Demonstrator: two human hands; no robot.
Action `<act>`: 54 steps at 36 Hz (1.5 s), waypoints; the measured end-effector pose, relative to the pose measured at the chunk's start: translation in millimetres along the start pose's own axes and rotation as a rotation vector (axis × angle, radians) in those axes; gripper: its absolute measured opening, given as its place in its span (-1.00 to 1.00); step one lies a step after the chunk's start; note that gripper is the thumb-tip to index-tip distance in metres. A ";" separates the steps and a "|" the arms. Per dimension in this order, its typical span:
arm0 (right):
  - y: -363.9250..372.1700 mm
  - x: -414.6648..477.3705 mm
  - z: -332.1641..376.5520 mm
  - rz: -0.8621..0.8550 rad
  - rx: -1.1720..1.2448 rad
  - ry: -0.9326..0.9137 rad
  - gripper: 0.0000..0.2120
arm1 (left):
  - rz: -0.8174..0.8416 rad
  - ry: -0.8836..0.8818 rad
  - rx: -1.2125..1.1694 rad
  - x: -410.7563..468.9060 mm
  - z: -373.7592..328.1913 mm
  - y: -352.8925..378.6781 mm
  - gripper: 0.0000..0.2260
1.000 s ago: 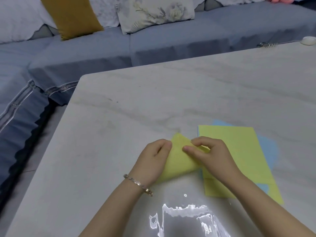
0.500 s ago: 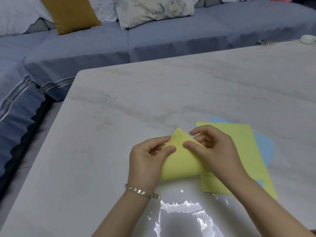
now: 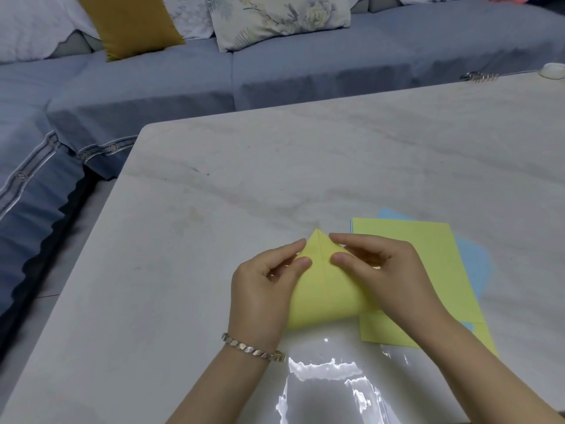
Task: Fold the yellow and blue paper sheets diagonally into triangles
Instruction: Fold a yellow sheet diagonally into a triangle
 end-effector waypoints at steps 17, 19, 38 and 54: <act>12.9 19.5 -13.4 0.050 -0.106 0.029 -0.83 | 0.024 -0.059 -0.010 6.1 19.1 -4.0 -0.78; 21.8 33.6 -21.5 0.076 -0.183 0.052 -0.86 | 0.030 -0.096 0.027 18.1 31.7 -5.2 -0.82; 89.4 75.6 -83.0 0.162 -0.664 -0.061 -0.78 | 0.124 -0.045 0.544 78.0 100.9 -12.9 -0.79; 92.7 73.9 -93.0 0.121 -0.675 -0.190 -0.82 | 0.591 0.553 0.879 43.6 102.3 -16.6 -0.69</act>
Point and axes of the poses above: each hand's wrist, its own x-axis towards the middle knuckle, its own y-axis out of the palm, z = x × y, the point moved 2 cm from there along x, towards the middle knuckle, and after that the axes turned 1 degree about y, right-handed, at the moved point
